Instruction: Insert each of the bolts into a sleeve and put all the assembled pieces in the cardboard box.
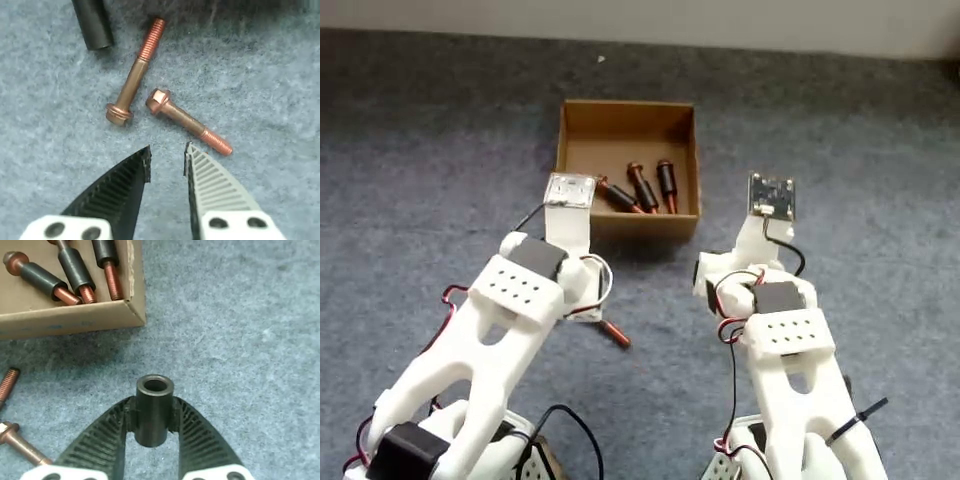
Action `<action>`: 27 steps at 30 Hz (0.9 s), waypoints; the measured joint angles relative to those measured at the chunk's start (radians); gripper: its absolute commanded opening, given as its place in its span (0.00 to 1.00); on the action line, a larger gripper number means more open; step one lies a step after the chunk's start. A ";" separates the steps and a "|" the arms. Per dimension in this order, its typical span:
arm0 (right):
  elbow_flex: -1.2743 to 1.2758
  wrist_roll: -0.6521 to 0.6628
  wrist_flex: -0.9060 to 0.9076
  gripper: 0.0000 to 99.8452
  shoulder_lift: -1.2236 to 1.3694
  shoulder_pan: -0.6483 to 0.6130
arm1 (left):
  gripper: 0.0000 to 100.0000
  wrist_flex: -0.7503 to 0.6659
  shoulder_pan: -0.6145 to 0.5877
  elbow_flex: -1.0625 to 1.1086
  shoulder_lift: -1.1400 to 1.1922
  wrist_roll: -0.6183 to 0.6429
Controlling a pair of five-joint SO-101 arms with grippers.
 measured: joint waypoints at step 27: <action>0.000 0.000 0.000 0.01 0.000 0.000 | 0.15 -0.370 0.074 0.232 0.005 0.476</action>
